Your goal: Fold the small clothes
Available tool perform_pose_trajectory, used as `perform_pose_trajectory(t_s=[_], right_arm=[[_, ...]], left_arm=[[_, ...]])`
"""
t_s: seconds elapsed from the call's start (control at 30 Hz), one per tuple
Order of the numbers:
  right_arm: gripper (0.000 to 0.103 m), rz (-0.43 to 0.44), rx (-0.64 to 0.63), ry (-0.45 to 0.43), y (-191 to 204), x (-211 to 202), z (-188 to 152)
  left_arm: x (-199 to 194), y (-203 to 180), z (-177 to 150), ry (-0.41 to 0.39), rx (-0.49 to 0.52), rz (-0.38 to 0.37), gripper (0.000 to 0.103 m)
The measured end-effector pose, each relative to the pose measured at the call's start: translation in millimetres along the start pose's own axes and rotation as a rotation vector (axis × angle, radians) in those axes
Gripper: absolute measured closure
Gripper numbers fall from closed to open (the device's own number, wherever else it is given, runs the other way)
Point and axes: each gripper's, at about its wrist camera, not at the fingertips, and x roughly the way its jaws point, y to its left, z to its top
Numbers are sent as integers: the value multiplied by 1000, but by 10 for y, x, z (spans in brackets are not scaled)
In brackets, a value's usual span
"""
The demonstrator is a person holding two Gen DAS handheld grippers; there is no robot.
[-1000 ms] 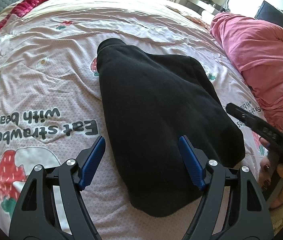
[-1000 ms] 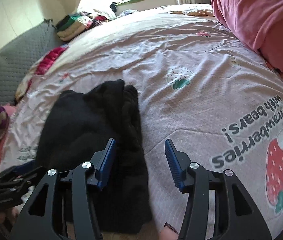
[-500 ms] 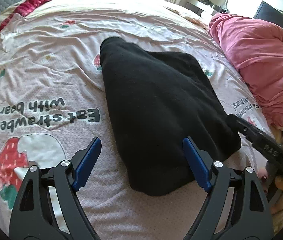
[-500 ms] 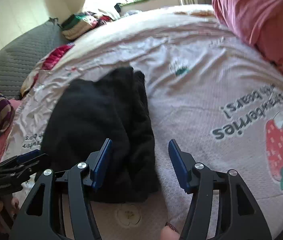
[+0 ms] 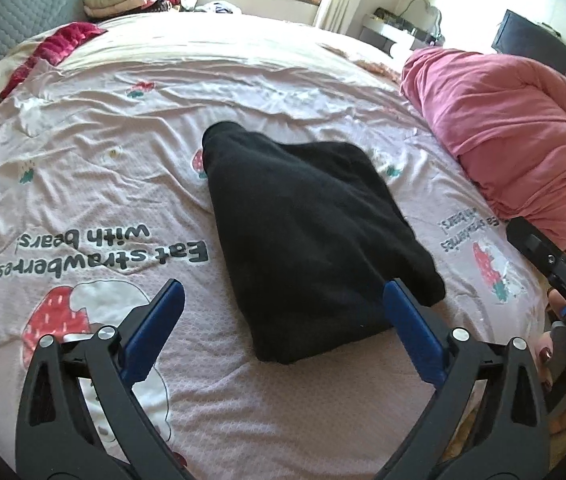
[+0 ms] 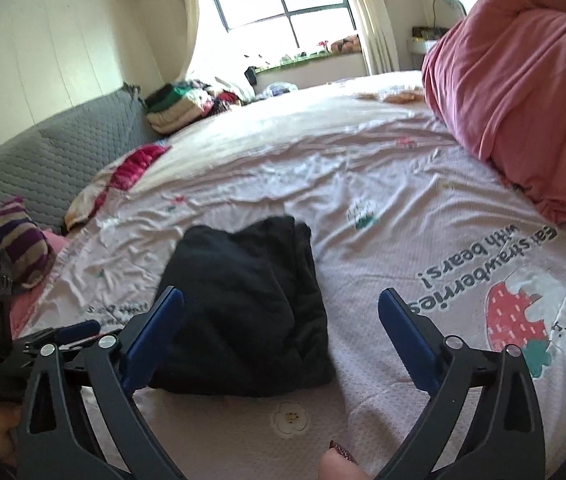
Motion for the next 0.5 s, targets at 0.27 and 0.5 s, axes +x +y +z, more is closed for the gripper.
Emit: perform_pose_trajectory(t_s=[0.27, 0.5], right_arm=[[5, -8, -41, -72, 153, -347, -132], [5, -43, -91, -100, 321, -526, -317]], left_arm=[[-313, -13, -44, -81, 36, 21, 9], [-502, 95, -205, -117, 29, 31, 9]])
